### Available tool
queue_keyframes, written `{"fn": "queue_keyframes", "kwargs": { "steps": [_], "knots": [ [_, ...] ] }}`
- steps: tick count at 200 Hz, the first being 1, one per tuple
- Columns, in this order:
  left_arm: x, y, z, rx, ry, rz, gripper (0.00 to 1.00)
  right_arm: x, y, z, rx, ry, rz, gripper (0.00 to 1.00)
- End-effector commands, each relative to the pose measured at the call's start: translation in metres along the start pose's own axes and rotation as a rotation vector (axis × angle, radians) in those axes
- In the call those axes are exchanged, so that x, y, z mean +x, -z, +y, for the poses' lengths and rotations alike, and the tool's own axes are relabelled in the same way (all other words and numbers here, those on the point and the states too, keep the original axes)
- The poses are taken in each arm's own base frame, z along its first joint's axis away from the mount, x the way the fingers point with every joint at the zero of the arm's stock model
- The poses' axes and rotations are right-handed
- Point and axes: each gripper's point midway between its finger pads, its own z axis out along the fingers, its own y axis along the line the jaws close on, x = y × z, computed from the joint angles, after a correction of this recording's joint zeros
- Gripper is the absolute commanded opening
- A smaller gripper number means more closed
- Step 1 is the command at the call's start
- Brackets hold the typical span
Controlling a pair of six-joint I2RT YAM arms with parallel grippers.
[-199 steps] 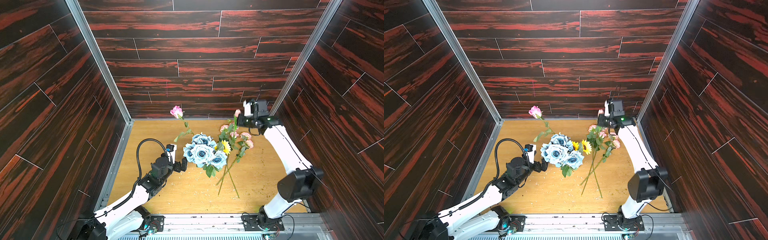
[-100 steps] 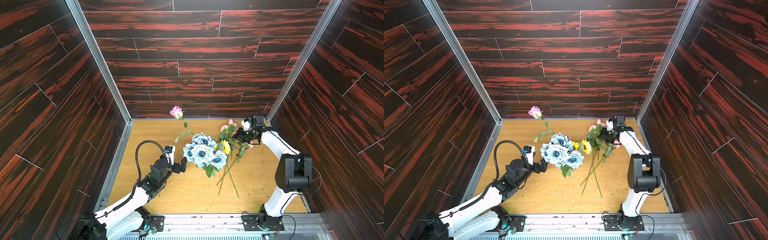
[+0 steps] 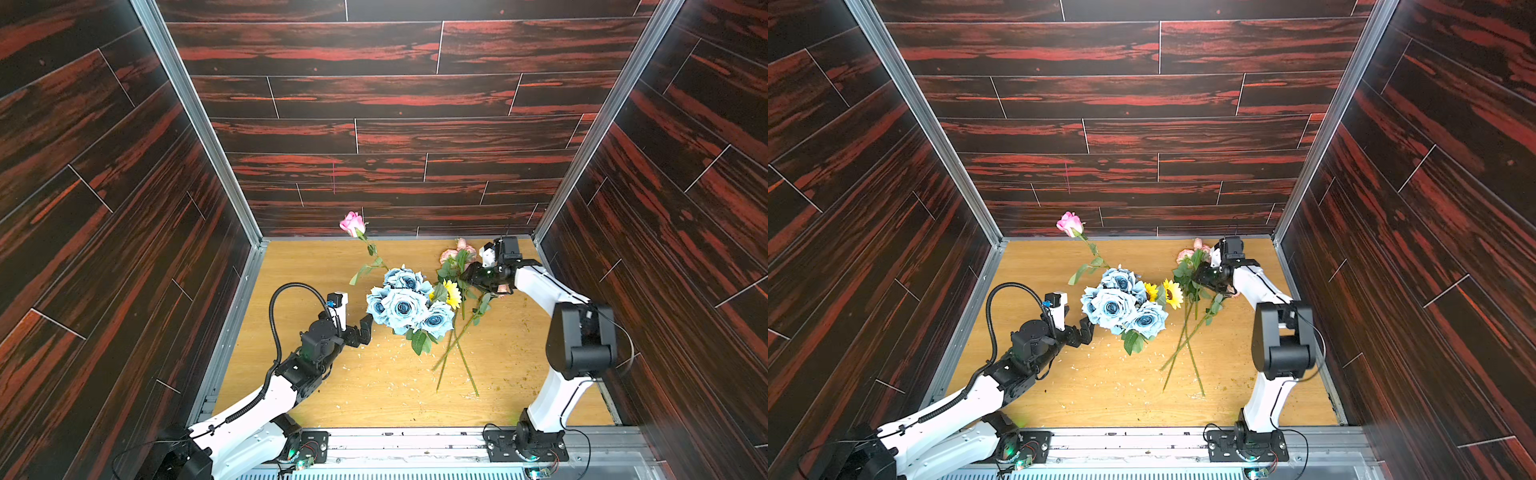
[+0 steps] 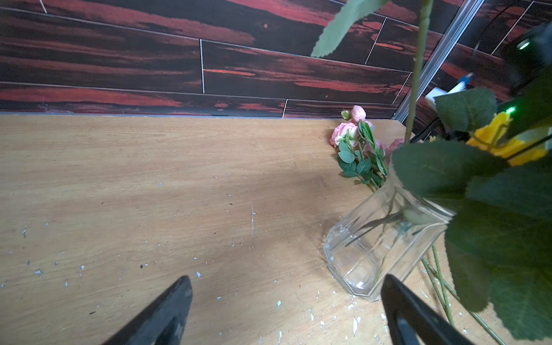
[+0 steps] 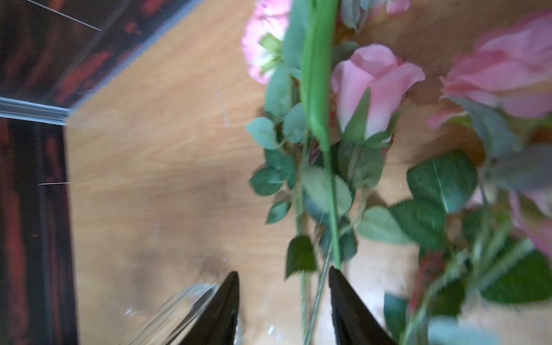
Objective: Pick out pink flowers from the vase
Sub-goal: Place the flower at the center of the board, then reset both arms
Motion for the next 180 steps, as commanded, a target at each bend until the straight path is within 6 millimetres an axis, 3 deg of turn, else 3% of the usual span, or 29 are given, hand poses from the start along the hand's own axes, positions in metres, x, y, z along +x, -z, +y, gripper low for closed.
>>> {"fn": "queue_keyframes", "kwargs": {
  "steps": [1, 34, 58, 86, 105, 145, 180],
  "knots": [
    [0.003, 0.0, 0.004, -0.016, 0.02, 0.004, 0.99, -0.01, -0.018, 0.004, 0.002, 0.031, -0.023, 0.48],
    [0.007, 0.006, 0.01, -0.042, 0.025, 0.01, 0.99, -0.024, -0.031, 0.003, 0.061, 0.047, -0.035, 0.45],
    [0.003, 0.015, 0.024, -0.124, 0.028, 0.001, 0.99, -0.017, -0.02, 0.016, 0.06, 0.081, -0.072, 0.48],
    [-0.009, 0.036, 0.076, -0.441, 0.069, -0.059, 1.0, 0.007, 0.011, 0.033, 0.084, 0.166, -0.185, 0.64],
    [-0.014, 0.048, 0.106, -0.632, 0.079, -0.097, 1.0, 0.028, 0.026, 0.029, 0.101, 0.19, -0.217, 0.68],
    [-0.012, 0.016, 0.124, -0.819, 0.054, -0.008, 1.0, 0.045, 0.071, 0.0, 0.203, 0.195, -0.385, 0.73],
    [-0.04, -0.01, 0.13, -0.981, -0.068, 0.07, 1.0, 0.037, 0.106, -0.014, 0.304, 0.224, -0.512, 0.77]
  ]
}}
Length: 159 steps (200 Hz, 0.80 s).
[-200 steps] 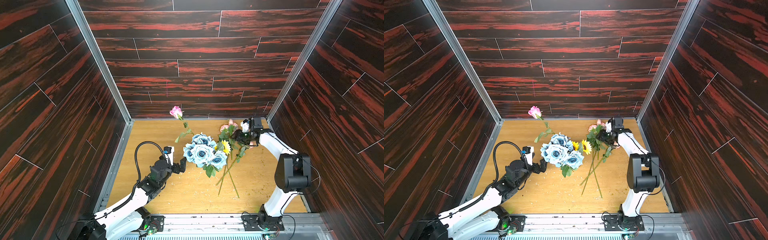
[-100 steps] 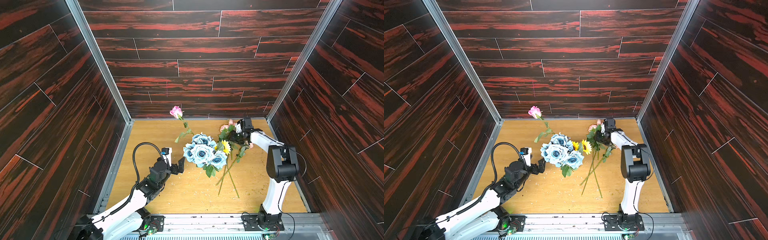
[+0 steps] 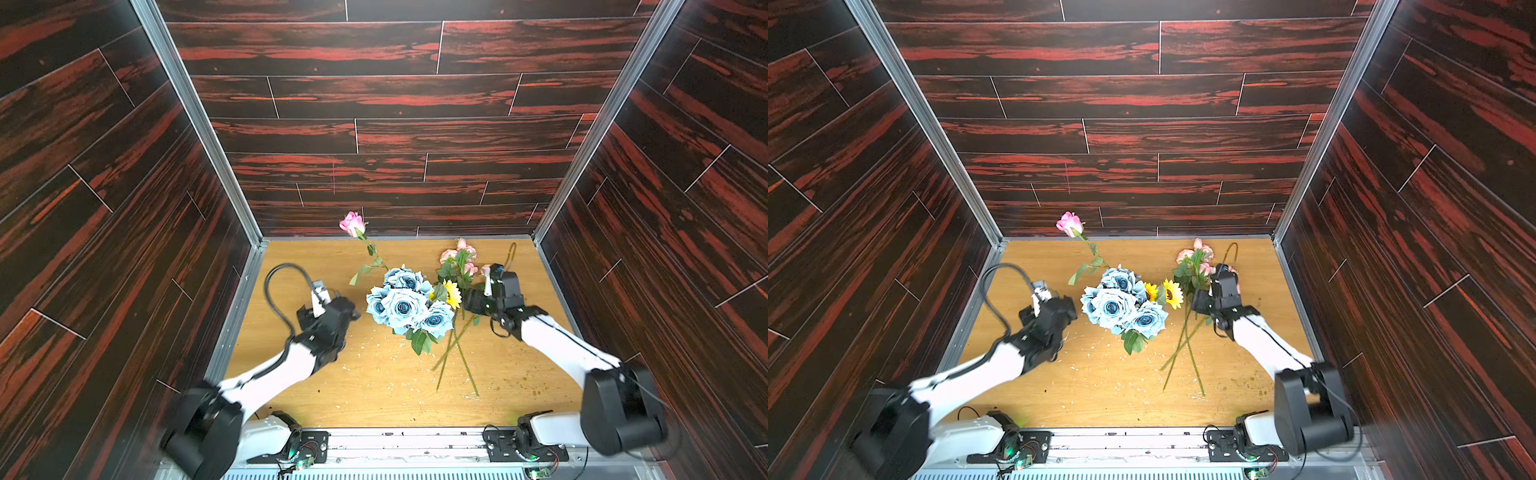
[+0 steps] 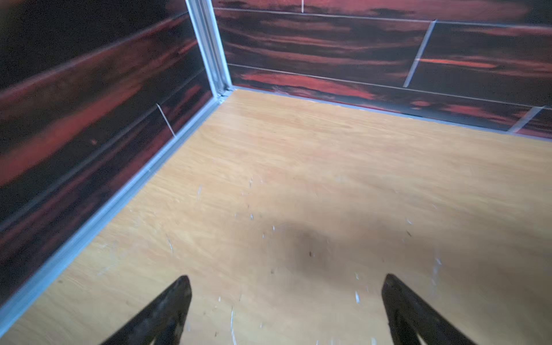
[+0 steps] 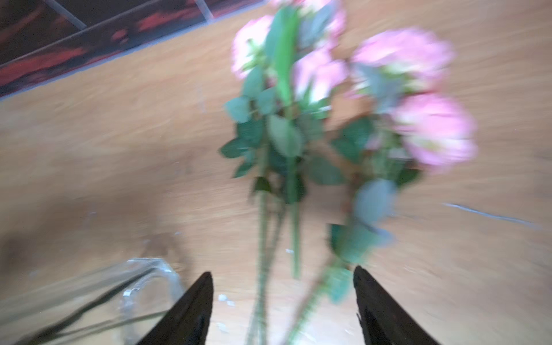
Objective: Pick out pink flowers from the vase
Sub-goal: Reset both arms
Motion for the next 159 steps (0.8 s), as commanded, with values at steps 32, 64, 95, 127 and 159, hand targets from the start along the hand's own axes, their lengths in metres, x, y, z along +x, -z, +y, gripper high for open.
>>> {"fn": "queue_keyframes", "kwargs": {
  "steps": [32, 64, 95, 127, 159],
  "knots": [
    [-0.044, -0.013, 0.036, -0.22, -0.026, -0.114, 1.0, -0.047, 0.024, -0.027, 0.178, 0.036, -0.217, 0.78],
    [-0.031, -0.027, 0.083, -0.272, 0.071, -0.1, 1.0, -0.065, 0.05, -0.026, 0.102, -0.004, -0.406, 0.79],
    [-0.028, -0.038, 0.115, -0.324, 0.029, -0.109, 1.0, -0.062, 0.048, -0.023, 0.044, 0.106, -0.555, 0.78],
    [-0.021, -0.062, 0.129, -0.266, 0.053, -0.077, 1.0, -0.046, 0.017, -0.051, 0.164, 0.08, -0.44, 0.78],
    [-0.002, -0.076, 0.124, -0.171, 0.017, -0.107, 1.0, -0.049, 0.029, -0.08, 0.132, -0.037, -0.559, 0.83]
  ]
}}
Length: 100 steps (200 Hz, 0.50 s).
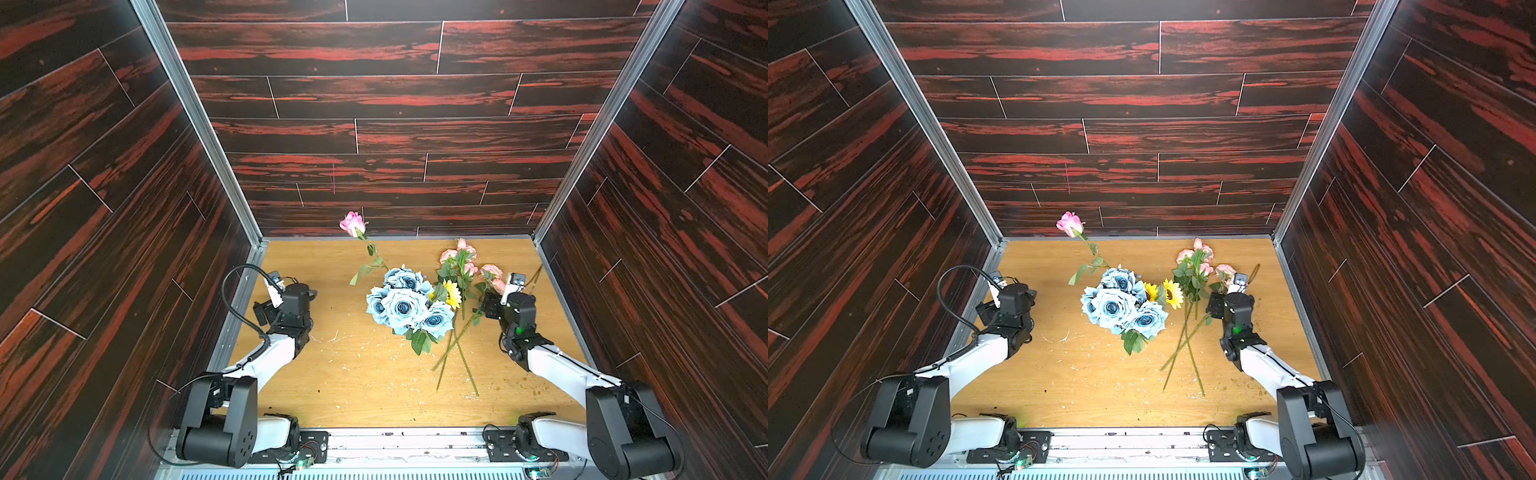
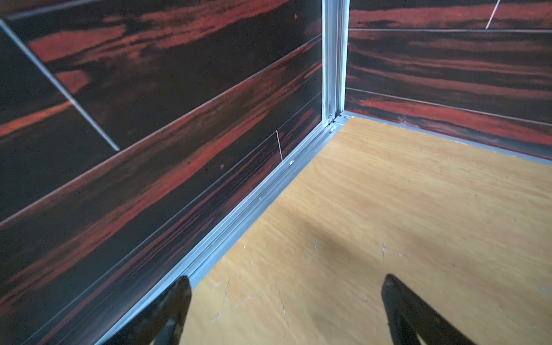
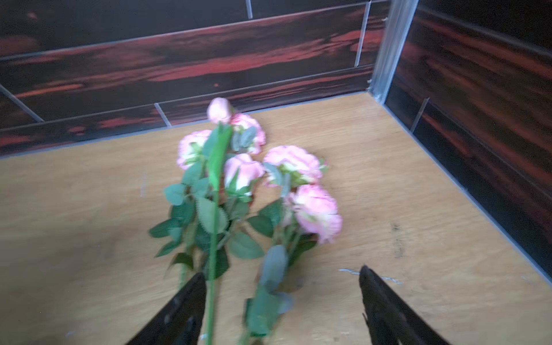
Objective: Pick out pink flowers from the vase
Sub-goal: Reset both arms
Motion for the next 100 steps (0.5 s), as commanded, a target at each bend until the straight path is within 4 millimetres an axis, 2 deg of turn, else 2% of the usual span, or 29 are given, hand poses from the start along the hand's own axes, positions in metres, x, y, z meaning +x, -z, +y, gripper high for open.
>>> {"fn": "queue_keyframes", "kwargs": {
  "steps": [1, 22, 32, 55, 79, 100],
  "knots": [
    [0.012, -0.006, -0.015, 0.12, -0.014, -0.035, 1.0, -0.025, 0.005, -0.02, 0.0, -0.101, -0.142, 0.83],
    [0.024, -0.012, -0.015, 0.171, 0.048, -0.039, 1.0, -0.027, 0.008, -0.036, 0.037, -0.093, -0.182, 0.83],
    [0.033, -0.014, -0.02, 0.223, 0.045, -0.033, 1.0, -0.023, 0.007, -0.04, 0.048, -0.084, -0.179, 0.83],
    [0.046, -0.01, -0.037, 0.353, 0.028, -0.056, 0.98, -0.029, 0.011, -0.045, 0.016, -0.096, -0.239, 0.83],
    [0.049, -0.008, -0.046, 0.404, 0.008, -0.063, 0.96, -0.035, 0.016, -0.066, 0.038, -0.107, -0.295, 0.83],
    [0.05, -0.011, -0.052, 0.416, -0.02, -0.026, 1.0, -0.038, 0.014, -0.078, 0.009, -0.136, -0.318, 0.84]
  ]
}}
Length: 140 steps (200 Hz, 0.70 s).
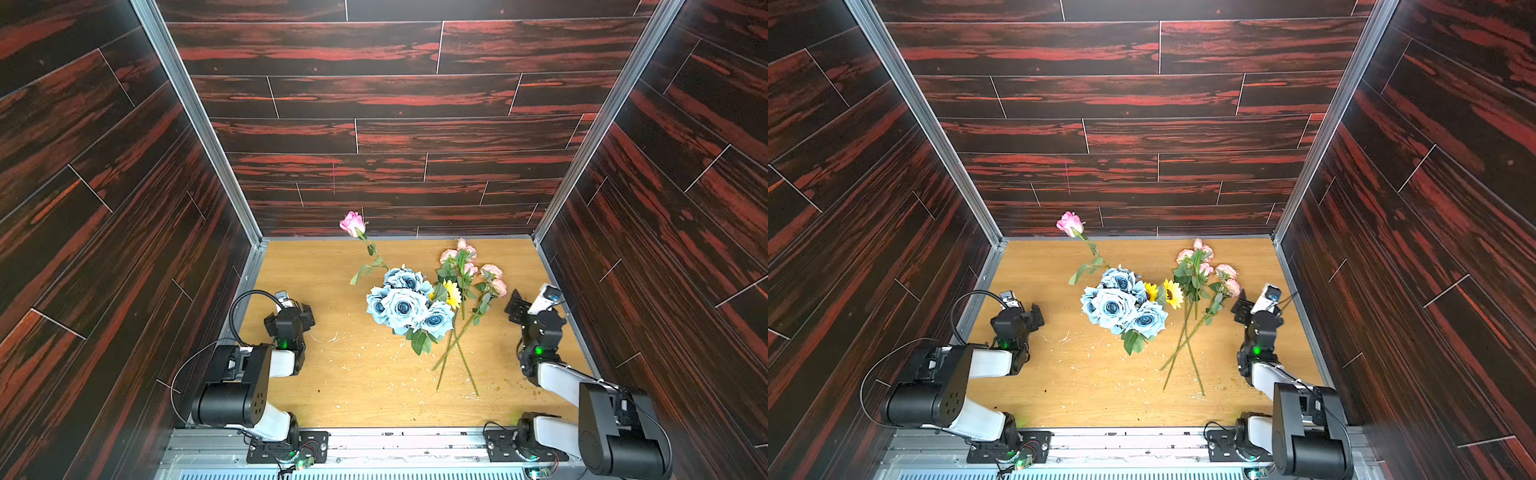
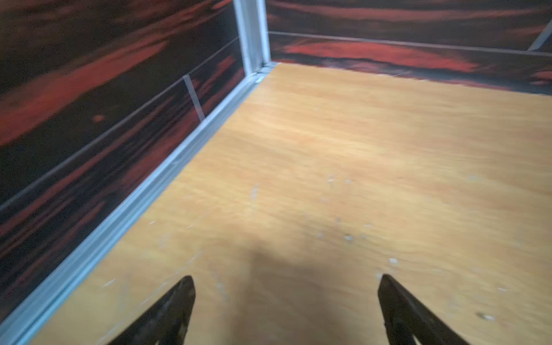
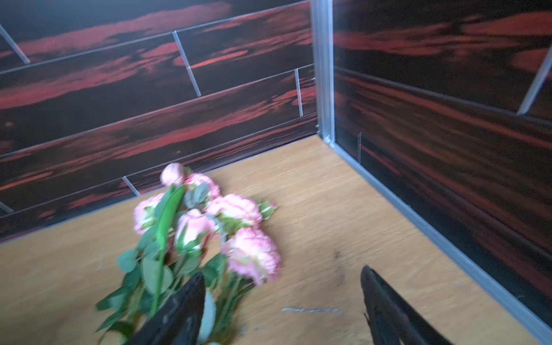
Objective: Pick out pink flowers from the vase
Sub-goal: Reset both arms
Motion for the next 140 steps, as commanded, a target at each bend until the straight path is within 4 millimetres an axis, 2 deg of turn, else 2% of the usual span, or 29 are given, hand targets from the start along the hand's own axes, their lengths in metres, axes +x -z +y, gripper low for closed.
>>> {"fn": "queue_keyframes", "kwargs": {
  "steps": [1, 27, 57, 66, 87, 123, 134, 137, 140],
  "knots": [
    [-0.022, -0.004, -0.015, 0.072, -0.012, -0.054, 1.0, -0.018, -0.002, -0.001, -0.068, -0.032, -0.082, 0.84],
    [-0.023, -0.009, -0.017, 0.074, -0.018, -0.032, 1.0, -0.013, -0.005, 0.01, -0.166, 0.003, -0.024, 0.84],
    [-0.022, -0.01, -0.017, 0.078, -0.009, -0.023, 1.0, 0.023, -0.009, 0.01, -0.188, 0.007, 0.073, 0.84],
    [-0.022, -0.01, -0.017, 0.078, -0.009, -0.023, 1.0, 0.021, -0.007, 0.013, -0.213, 0.019, 0.034, 0.84],
    [-0.023, -0.01, -0.017, 0.078, -0.01, -0.024, 1.0, 0.024, -0.011, 0.014, -0.212, 0.024, 0.061, 0.84],
    [-0.022, -0.01, -0.017, 0.078, -0.011, -0.023, 1.0, 0.042, -0.016, 0.031, -0.264, 0.099, 0.079, 0.84],
    [-0.023, -0.01, -0.017, 0.078, -0.011, -0.024, 1.0, 0.051, -0.02, 0.039, -0.274, 0.135, 0.088, 0.87],
    [-0.023, -0.01, -0.017, 0.078, -0.011, -0.024, 1.0, 0.052, -0.021, 0.04, -0.271, 0.143, 0.095, 0.96],
    [-0.022, -0.01, -0.017, 0.078, -0.011, -0.023, 1.0, 0.056, -0.022, 0.04, -0.262, 0.153, 0.119, 0.98]
  ]
}}
